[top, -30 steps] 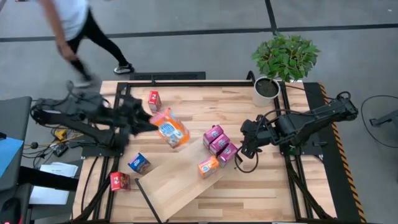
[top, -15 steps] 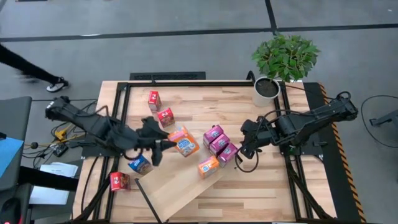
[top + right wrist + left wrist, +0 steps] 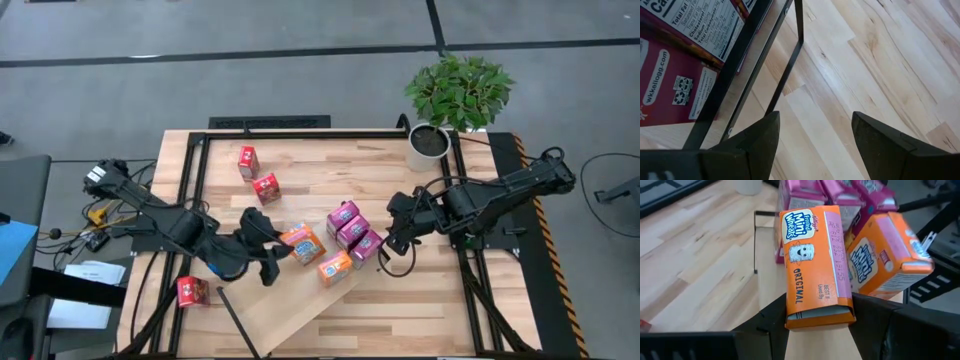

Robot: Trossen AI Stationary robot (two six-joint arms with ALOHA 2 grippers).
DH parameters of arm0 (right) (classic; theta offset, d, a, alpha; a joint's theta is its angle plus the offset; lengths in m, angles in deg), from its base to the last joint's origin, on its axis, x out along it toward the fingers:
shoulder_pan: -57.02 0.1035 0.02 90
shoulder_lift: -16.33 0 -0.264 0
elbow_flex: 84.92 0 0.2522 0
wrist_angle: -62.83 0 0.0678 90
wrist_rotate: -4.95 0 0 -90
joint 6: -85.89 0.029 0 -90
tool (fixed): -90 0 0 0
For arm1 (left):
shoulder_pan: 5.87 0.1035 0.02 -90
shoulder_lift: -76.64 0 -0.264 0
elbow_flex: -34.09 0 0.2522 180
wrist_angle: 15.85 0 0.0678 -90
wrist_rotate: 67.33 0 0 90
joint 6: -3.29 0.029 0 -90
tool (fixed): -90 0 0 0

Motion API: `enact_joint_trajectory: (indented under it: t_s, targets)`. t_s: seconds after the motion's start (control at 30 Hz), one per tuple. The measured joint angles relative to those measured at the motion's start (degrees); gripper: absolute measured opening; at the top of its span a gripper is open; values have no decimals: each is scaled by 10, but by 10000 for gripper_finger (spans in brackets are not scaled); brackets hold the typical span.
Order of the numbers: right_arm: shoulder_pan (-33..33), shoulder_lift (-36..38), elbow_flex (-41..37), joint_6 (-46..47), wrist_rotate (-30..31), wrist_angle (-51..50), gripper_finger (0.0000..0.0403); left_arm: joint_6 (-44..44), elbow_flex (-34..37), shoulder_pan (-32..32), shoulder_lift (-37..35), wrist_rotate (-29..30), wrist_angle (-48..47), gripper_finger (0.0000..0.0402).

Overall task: Stack cereal on shelf
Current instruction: Put the orange cereal box onto the shelf

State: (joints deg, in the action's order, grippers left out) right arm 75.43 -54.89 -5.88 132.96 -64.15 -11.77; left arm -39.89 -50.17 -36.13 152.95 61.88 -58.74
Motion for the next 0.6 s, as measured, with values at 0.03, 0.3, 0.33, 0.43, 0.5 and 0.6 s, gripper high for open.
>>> enact_joint_trajectory:
  t_s: [0.03,0.3,0.33,0.43,0.5,0.6]
  targets:
    - [0,0,0,0,0,0,274,0,0,0,6,-2,3,158]
    - [0,0,0,0,0,1,274,-1,-2,0,31,0,7,158]
    - [0,0,0,0,0,1,274,0,-2,0,32,5,8,158]
    - [0,0,0,0,0,1,274,0,-2,0,33,6,13,158]
    - [0,0,0,0,0,1,274,5,-2,0,35,6,28,159]
    - [0,0,0,0,0,2,274,25,-2,0,35,2,41,165]
